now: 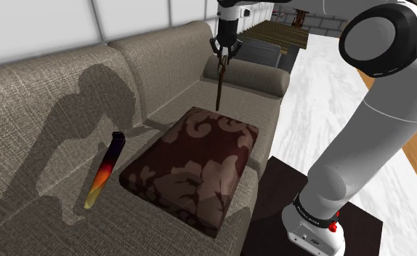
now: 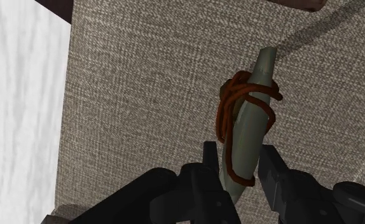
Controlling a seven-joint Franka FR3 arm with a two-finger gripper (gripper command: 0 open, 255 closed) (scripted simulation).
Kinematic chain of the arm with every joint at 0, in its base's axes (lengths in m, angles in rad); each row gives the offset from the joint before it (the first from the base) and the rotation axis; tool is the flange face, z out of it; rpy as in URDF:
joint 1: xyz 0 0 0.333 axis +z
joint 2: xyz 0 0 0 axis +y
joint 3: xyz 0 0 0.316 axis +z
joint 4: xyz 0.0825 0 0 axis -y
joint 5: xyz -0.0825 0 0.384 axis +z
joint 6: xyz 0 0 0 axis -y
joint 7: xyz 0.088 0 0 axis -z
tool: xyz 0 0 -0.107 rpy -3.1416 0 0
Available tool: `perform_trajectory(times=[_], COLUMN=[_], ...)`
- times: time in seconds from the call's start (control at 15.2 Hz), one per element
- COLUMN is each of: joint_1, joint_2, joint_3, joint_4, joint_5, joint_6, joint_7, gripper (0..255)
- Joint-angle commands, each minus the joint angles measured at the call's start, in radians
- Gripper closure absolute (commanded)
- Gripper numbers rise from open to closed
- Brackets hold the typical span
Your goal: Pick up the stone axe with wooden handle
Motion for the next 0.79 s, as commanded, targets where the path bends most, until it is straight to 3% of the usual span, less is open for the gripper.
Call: perform_trajectory(times=[0.0,0.73], joint_1=[0.000,0.003], joint_2=[0.007,0.052], joint_3=[0.000,0.002], joint_4=[0.035,0.221], joint_5=[0.000,-0.005], joint_6=[-0.029,-0.168], joint_7=[-0.002,-0.008], gripper=[255,255])
